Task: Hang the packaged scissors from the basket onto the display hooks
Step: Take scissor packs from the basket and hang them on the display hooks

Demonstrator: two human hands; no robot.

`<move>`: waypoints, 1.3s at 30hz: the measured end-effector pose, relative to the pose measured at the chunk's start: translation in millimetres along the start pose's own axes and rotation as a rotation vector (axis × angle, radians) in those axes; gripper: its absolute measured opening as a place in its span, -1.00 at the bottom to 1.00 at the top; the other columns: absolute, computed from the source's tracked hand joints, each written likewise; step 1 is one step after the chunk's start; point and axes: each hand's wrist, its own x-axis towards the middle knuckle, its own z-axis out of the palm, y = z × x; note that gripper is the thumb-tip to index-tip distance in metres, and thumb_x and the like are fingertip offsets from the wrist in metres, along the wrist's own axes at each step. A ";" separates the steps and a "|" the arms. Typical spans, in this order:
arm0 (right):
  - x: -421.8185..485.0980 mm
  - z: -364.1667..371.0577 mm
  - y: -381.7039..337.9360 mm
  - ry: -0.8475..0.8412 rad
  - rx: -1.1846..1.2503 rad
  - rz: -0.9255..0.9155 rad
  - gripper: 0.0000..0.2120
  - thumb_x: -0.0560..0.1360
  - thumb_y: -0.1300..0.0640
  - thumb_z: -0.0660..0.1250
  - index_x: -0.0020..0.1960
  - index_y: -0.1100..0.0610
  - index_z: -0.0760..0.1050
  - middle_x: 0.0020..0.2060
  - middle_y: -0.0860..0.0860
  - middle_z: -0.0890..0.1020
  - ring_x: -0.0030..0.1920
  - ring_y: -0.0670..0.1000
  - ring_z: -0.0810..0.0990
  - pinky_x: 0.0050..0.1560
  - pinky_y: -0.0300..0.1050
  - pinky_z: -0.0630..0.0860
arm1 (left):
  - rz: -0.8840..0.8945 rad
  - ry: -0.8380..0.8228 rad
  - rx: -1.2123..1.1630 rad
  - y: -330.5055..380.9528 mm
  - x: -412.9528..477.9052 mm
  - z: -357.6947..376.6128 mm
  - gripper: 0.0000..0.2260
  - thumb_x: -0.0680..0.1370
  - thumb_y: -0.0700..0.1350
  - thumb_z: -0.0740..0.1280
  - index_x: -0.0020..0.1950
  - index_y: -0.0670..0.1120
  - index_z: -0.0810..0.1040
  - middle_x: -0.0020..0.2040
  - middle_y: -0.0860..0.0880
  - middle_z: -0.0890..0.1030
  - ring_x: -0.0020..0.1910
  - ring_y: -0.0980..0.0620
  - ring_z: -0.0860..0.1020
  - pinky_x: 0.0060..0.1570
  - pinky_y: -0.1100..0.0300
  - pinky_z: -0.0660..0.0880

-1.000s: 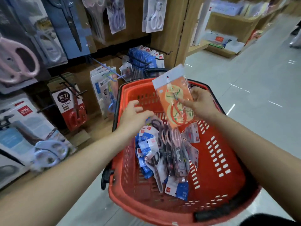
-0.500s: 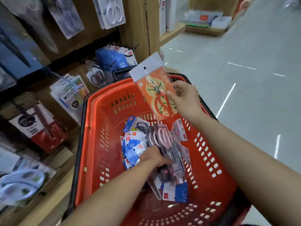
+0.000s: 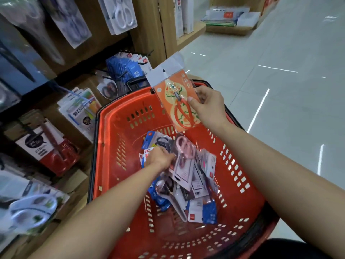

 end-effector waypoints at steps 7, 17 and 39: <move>1.1 1.9 1.7 -0.001 -0.009 0.002 -0.94 0.57 0.18 0.44 0.03 0.14 0.63 -0.09 -0.01 0.74 -0.06 -0.04 0.73 0.02 0.13 0.67 | -0.175 -0.327 -0.015 -10.4 -5.4 -5.1 -0.74 0.41 -0.32 0.60 -0.04 -0.21 0.56 -0.23 -0.15 0.64 -0.30 -0.07 0.64 -0.51 0.16 0.54; 3.2 4.1 4.5 0.025 0.023 -0.018 -0.94 0.58 0.20 0.42 0.05 0.16 0.64 -0.09 -0.03 0.74 -0.06 -0.07 0.73 0.03 0.10 0.67 | 0.071 0.197 -0.093 10.7 -12.8 -62.0 -0.85 0.36 -0.17 0.59 -0.23 0.02 0.66 -0.26 0.06 0.68 -0.25 0.04 0.65 -0.22 0.14 0.60; 39.4 35.2 -166.2 -0.095 0.400 -0.116 -0.87 0.61 0.12 0.42 -0.08 0.16 0.64 -0.15 0.16 0.76 -0.09 0.18 0.75 -0.03 0.11 0.68 | 0.822 0.743 -0.300 18.7 -124.2 -331.9 -0.89 0.50 -0.08 0.56 -0.20 0.05 0.70 -0.25 0.13 0.72 -0.26 0.24 0.64 -0.23 0.22 0.52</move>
